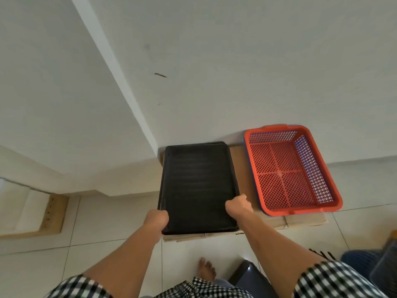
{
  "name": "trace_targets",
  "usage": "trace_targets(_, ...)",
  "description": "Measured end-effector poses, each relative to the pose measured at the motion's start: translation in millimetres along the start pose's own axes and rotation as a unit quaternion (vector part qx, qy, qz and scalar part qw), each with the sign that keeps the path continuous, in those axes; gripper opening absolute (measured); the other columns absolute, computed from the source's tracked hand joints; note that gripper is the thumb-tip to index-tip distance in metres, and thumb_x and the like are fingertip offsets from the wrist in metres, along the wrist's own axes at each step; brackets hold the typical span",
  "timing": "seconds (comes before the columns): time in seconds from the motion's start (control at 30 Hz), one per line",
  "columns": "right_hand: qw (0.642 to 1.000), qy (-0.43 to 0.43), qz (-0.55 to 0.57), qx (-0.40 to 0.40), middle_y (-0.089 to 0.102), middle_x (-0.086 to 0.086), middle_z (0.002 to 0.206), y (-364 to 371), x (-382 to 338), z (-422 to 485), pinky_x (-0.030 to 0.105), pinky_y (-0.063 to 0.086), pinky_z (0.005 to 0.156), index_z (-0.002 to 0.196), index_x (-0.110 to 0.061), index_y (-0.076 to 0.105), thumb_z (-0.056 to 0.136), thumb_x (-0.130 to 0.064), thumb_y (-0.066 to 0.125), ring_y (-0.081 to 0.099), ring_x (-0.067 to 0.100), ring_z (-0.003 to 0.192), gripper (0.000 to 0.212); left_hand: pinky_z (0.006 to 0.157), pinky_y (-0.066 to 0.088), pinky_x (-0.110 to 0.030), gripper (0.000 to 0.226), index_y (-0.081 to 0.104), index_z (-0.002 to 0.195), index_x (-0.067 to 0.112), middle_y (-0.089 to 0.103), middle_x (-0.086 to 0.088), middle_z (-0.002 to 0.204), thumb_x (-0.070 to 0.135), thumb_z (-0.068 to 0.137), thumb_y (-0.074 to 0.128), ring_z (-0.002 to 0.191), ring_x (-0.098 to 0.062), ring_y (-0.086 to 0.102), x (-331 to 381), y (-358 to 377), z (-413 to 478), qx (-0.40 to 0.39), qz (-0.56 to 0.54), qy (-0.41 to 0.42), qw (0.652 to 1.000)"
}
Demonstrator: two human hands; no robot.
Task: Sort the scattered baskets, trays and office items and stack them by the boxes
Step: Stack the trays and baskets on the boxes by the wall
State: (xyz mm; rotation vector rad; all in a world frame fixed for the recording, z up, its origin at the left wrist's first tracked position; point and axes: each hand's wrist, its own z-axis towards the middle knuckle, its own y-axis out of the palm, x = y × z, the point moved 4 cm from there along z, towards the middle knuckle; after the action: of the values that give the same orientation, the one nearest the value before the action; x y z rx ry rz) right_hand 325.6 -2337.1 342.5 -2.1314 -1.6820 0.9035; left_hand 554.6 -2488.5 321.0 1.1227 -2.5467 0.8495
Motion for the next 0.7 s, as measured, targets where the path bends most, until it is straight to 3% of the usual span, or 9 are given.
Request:
trace_targets(0.1,1.000,0.006,-0.015,0.000,0.040,0.018,0.149,7,0,0,0.045,0.040,0.113,0.150,-0.008,0.025,0.097,-0.024,0.058,0.043,0.036,0.136,0.064,0.092,0.056,-0.047,0.015,0.058,0.111,0.003,0.063,-0.016,0.106,0.013,0.100,0.054,0.098,-0.031,0.061,1,3,0,-0.005,0.007,0.006,1.000)
trace_targets(0.27,0.999,0.008,-0.029,-0.014,0.034,0.018,0.151,14,4,1,0.045,0.042,0.112,0.152,-0.010,0.026,0.097,-0.028,0.062,0.041,0.037,0.136,0.068,0.083,0.044,-0.039,0.014,0.049,0.107,0.013,0.055,-0.004,0.096,0.021,0.101,0.058,0.091,-0.022,0.051,-2,7,-2,-0.031,0.028,0.014,0.999)
trace_targets(0.4,0.999,-0.002,-0.008,-0.039,0.030,0.017,0.155,19,6,4,0.047,0.044,0.111,0.156,-0.011,0.024,0.096,-0.034,0.067,0.041,0.037,0.137,0.077,0.095,0.044,-0.043,0.023,0.047,0.117,0.013,0.052,-0.007,0.116,0.025,0.101,0.058,0.107,-0.026,0.050,-4,10,-3,-0.055,0.033,0.011,0.998)
trace_targets(0.5,0.998,-0.020,0.008,-0.055,0.020,0.015,0.163,21,2,5,0.046,0.046,0.109,0.159,-0.013,0.018,0.094,-0.041,0.069,0.040,0.038,0.140,0.087,0.102,0.042,-0.044,0.032,0.047,0.129,0.011,0.053,-0.006,0.121,0.026,0.102,0.057,0.121,-0.029,0.051,-4,14,-4,-0.084,0.023,0.010,0.996)
trace_targets(0.7,0.996,-0.044,0.032,-0.073,0.015,0.012,0.166,12,1,9,0.049,0.036,0.116,0.161,-0.016,0.011,0.094,-0.042,0.069,0.029,0.037,0.148,0.093,0.116,0.035,-0.051,0.056,0.037,0.148,0.011,0.046,-0.012,0.148,0.030,0.101,0.059,0.139,-0.033,0.041,-5,22,-2,-0.128,0.062,0.019,0.990)
